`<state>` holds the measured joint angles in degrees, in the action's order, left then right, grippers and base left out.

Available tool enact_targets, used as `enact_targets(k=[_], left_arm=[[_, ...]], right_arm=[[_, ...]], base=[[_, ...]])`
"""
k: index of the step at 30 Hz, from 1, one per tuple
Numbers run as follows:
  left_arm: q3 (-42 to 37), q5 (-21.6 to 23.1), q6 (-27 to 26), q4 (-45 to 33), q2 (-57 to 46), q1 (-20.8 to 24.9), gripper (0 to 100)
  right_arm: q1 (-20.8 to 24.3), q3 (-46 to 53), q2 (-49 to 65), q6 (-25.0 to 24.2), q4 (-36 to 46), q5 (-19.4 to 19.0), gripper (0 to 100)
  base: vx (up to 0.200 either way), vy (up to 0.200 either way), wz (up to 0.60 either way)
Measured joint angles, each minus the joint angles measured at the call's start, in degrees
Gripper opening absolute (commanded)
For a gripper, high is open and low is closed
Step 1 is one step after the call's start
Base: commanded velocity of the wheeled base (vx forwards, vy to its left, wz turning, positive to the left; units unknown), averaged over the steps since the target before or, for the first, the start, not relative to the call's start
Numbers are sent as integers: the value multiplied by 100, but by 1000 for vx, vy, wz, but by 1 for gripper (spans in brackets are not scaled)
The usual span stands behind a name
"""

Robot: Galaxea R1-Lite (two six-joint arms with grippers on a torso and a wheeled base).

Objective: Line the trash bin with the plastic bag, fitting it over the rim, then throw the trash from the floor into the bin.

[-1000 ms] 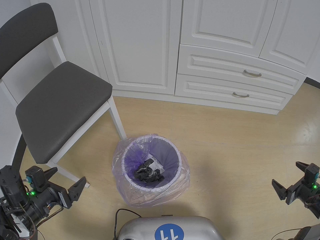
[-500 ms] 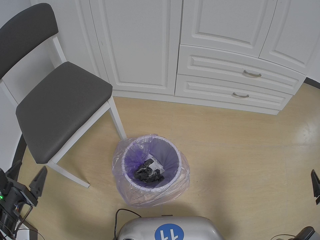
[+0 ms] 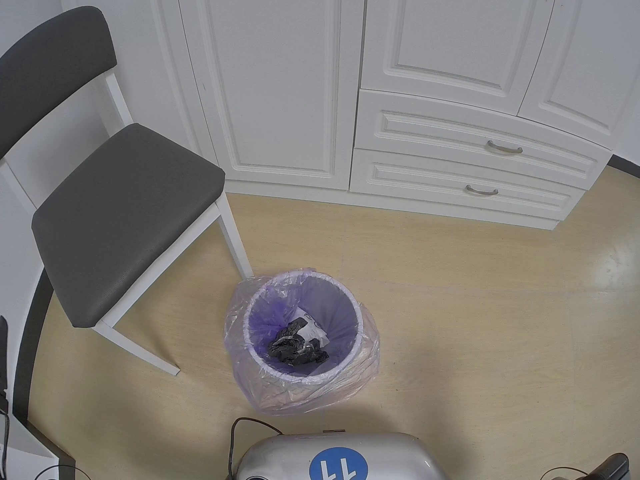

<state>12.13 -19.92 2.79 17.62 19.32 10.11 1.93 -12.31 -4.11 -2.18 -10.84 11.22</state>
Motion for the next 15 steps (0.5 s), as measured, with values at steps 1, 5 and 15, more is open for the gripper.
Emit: enact_targets(k=[1,5,15], left_arm=[[35,2,-4,-60,-133,-63,100],[158,9,-61,-345,-594,-245,100],[391,-161,-235,-583,-1289,-471,100]], right_arm=[[-44,-28,67,-17,-9,-35,100],[-135,-130,224,-79,-55,-95,100],[-174,-13,336,-17,-1251,-99,100]], base=[[0,0,0],[0,0,0],[0,0,0]])
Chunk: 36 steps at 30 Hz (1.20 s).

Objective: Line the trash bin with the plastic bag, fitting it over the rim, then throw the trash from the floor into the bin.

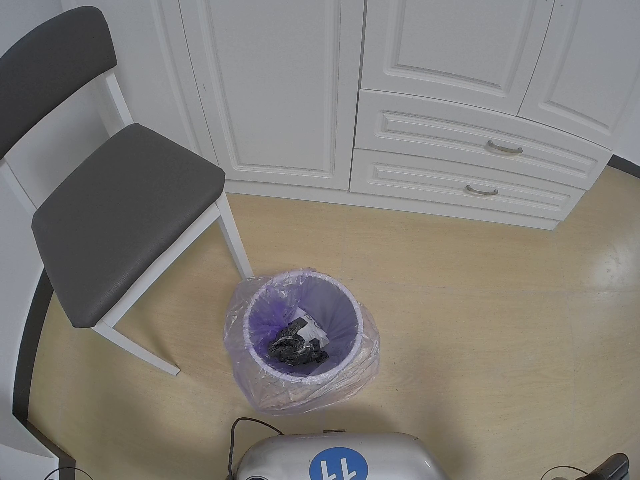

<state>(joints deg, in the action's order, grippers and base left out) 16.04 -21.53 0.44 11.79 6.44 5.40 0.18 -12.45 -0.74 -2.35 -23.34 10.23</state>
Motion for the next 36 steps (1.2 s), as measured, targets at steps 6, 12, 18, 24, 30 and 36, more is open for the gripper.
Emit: enact_targets(k=[6,12,18,24,30,36], left_arm=[[-76,194,-15,-71,-274,-463,100],[-591,355,-17,-77,-477,-562,100],[-1343,416,-22,-418,-545,-562,100],[-1486,599,-101,-818,-567,-556,100],[-1501,1067,-49,-809,-571,-556,100],[-1506,1431,38,-965,-571,-550,100]], right_arm=[[-5,507,9,222,-833,2,100],[-5,928,11,368,-1434,6,100],[-5,1115,9,491,-1886,191,100],[-9,1141,9,700,-2093,562,100],[-11,1143,6,900,-2105,630,100],[-11,1143,6,957,-1948,638,100]], base=[[0,0,0],[0,0,0],[0,0,0],[0,0,0],[0,0,0],[0,0,0]])
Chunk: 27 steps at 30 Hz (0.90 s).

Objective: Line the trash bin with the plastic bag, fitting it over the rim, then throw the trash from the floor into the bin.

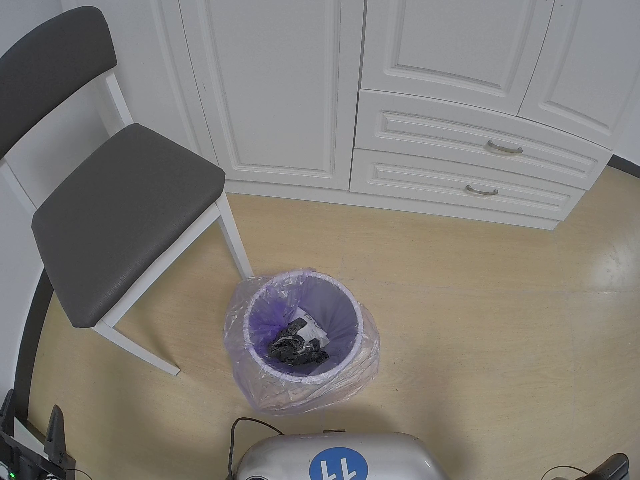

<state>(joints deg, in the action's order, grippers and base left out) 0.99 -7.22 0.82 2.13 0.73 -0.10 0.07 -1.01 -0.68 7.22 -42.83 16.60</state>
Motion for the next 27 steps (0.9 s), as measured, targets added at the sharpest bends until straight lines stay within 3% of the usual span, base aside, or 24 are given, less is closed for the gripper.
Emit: enact_targets(k=[8,16,24,27], left_arm=[[2,60,453,-9,0,5,100],[0,627,7,-202,0,5,100],[0,717,-77,-213,1,10,100],[0,722,-82,-213,1,5,100]], right_arm=[[0,2,-5,4,1031,-66,100],[0,2,-6,2,2356,-271,100],[-2,2,-9,-11,3702,-668,100],[-2,2,-11,-20,3858,-946,100]], base=[[0,0,0],[0,0,0],[0,0,0],[0,0,0]])
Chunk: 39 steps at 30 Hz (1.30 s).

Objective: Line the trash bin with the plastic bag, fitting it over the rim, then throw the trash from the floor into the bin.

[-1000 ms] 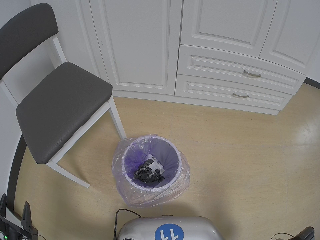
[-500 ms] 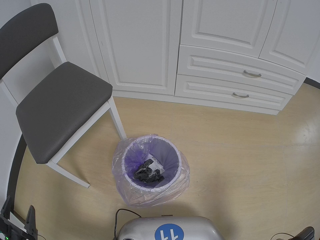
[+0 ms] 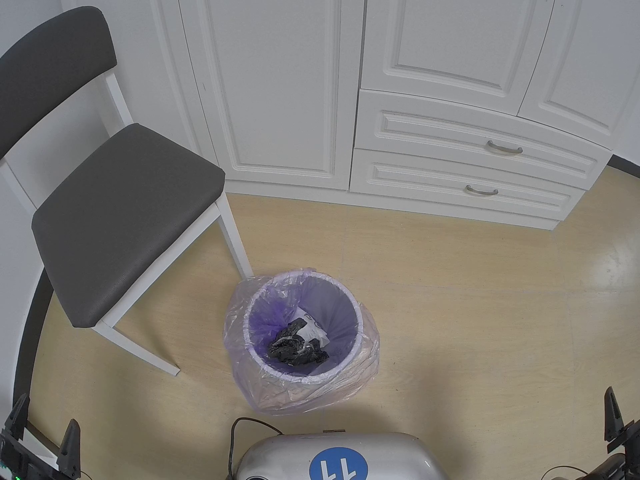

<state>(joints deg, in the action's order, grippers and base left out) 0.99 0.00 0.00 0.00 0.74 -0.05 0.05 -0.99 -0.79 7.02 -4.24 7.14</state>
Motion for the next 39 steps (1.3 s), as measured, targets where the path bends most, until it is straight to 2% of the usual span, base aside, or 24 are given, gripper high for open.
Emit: enact_targets(k=[4,16,21,31,35,39], left_arm=[[2,0,0,-2,2,0,100],[2,0,-7,0,5,5,100],[2,2,-10,0,7,5,100],[2,-29,54,-2,10,5,100],[2,-174,279,0,11,5,100],[2,-210,128,0,11,5,100]], right_arm=[[2,0,0,-79,37,-239,100],[2,-2,-5,-257,69,-345,100],[0,-5,-5,-484,525,-774,100],[9,-2,-5,-724,449,-766,100],[9,-2,-6,-729,445,-761,100],[11,-2,-6,-729,443,-758,100]], base=[[0,0,0],[0,0,0],[0,0,0],[0,0,0],[0,0,0],[0,0,0]])
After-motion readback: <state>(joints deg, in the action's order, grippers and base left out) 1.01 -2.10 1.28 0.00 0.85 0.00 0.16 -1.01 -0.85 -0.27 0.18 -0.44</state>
